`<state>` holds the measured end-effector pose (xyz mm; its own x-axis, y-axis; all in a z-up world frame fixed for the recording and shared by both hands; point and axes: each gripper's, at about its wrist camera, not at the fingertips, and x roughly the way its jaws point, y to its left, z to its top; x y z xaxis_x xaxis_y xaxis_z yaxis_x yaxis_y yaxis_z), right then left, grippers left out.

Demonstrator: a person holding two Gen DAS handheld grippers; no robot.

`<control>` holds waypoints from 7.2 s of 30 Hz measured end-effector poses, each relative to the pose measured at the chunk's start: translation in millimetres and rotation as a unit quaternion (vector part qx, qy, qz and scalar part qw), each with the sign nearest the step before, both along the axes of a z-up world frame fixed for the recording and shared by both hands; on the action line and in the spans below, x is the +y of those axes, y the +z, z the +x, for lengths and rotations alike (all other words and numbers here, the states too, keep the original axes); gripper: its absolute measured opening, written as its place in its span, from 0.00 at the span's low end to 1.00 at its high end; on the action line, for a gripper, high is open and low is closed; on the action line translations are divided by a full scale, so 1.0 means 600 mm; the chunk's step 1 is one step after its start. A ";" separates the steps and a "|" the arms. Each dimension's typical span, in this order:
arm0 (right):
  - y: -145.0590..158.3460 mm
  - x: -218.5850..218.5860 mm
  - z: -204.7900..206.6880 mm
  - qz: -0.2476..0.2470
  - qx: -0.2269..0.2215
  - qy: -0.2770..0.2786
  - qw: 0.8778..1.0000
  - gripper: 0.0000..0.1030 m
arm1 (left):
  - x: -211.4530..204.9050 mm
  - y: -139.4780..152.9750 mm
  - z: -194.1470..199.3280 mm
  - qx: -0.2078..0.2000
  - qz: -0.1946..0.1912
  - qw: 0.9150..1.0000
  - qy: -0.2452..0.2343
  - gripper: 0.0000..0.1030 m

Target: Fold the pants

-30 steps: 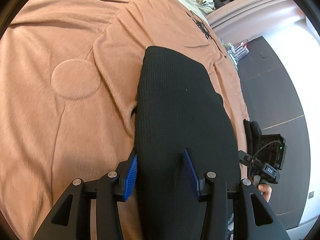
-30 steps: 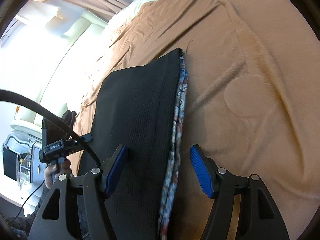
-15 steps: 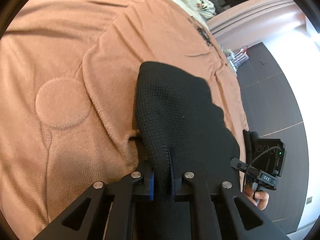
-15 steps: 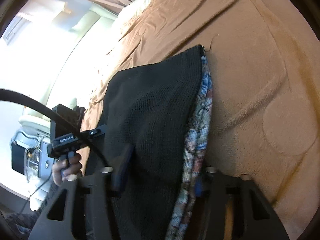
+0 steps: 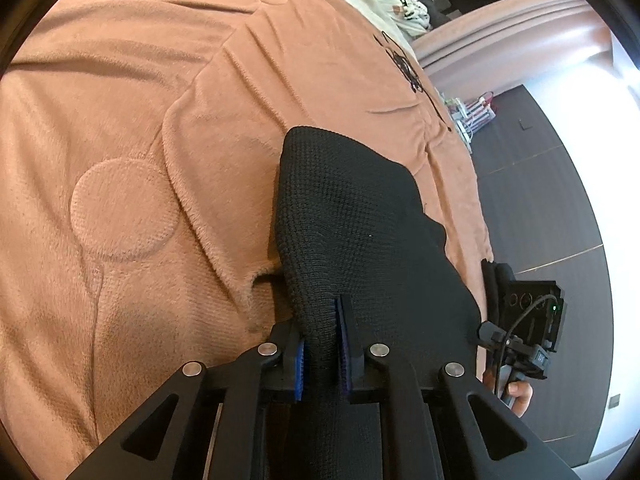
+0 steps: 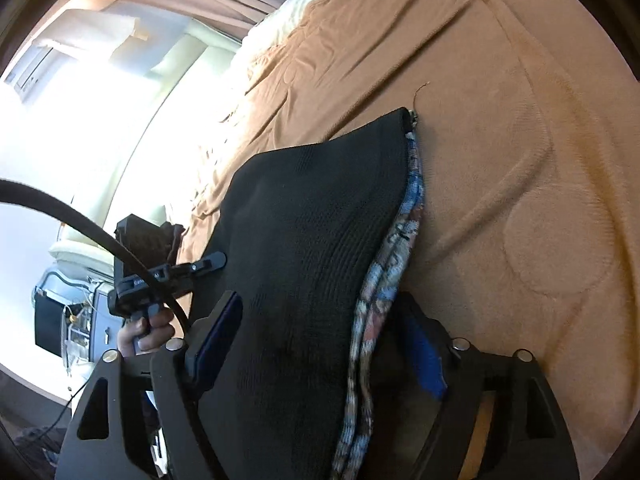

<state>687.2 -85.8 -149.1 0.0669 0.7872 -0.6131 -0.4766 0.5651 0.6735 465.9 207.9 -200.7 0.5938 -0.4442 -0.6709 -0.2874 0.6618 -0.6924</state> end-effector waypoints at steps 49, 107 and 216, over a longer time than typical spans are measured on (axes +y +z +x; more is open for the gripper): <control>0.375 -0.220 -0.476 -0.033 -0.317 -0.127 0.939 0.14 | -0.263 0.404 -0.104 -0.248 0.058 0.960 -0.118 0.10; 0.362 -0.285 -0.570 -0.205 -0.315 -0.317 0.871 0.14 | -0.769 0.231 0.362 -0.246 -0.014 0.914 -0.323 0.10; 0.371 -0.078 -1.158 -0.212 -0.221 -0.502 0.809 1.00 | -0.533 0.481 -0.108 -0.234 0.257 0.882 -0.318 1.00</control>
